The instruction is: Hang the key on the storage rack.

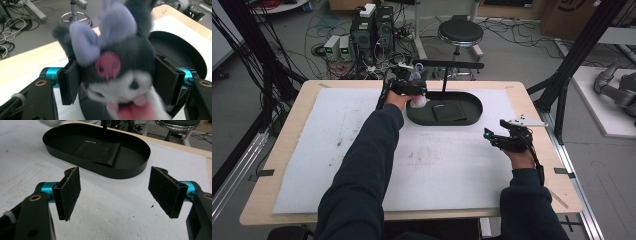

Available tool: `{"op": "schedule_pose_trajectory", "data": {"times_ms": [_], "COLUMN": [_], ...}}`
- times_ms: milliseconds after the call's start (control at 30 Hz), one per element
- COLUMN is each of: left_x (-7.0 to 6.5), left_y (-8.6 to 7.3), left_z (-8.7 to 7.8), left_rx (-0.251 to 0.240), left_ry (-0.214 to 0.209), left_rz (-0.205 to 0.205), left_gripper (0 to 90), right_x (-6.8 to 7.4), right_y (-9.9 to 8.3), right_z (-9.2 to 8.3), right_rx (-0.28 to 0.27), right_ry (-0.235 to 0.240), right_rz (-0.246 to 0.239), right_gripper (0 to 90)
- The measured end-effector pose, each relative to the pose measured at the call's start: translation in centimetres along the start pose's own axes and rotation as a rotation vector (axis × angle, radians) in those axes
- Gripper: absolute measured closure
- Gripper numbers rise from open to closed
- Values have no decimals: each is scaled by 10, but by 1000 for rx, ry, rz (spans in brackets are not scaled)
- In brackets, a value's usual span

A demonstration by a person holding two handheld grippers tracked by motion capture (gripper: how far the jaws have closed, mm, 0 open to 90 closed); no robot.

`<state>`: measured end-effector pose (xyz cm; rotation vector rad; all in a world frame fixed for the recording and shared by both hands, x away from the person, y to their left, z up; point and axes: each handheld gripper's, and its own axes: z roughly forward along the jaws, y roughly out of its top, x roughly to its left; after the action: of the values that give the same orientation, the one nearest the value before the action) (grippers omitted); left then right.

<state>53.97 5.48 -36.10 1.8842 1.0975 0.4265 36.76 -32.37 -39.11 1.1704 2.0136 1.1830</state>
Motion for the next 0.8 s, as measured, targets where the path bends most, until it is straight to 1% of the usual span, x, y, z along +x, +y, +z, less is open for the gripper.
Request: {"op": "schedule_pose_trajectory", "data": {"times_ms": [33,67,133,200,233,333,433,500,533,600,700,800], "left_x": [1,2,7,12,15,23,29,31,32,32,33,33], "left_y": [-3,-6,-12,-19,-23,-34,-44,-50,-53,-60,-71,-82], "left_z": [-1,-2,-9,-18,-24,-43,-66,-80,-87,-99,-116,-133], "left_rx": [-4,-5,-14,-45,-64,-117,-167,-198,-214,-228,-260,-293], "left_ry": [-1,-7,-13,-15,-19,-19,-14,-21,-22,-31,-48,-53], "left_rz": [-4,-18,-33,-42,-48,-48,-29,-14,0,25,35,45], "left_gripper": [282,277,276,267,247,214,213,213,214,217,217,217], "right_x": [0,0,0,2,2,5,7,8,8,9,10,10], "right_y": [0,0,0,0,0,0,-1,-1,-1,-2,-3,-3], "right_z": [0,-1,-1,-1,-1,2,6,7,8,9,11,11], "right_rx": [-1,-2,-3,-5,-7,2,13,21,25,32,47,51], "right_ry": [-1,-2,-3,-3,-1,6,12,17,15,14,13,16], "right_rz": [2,3,-6,-13,-19,-37,-58,-65,-70,-77,-89,-99], "right_gripper": [263,263,263,261,258,224,220,217,216,215,213,213]}}
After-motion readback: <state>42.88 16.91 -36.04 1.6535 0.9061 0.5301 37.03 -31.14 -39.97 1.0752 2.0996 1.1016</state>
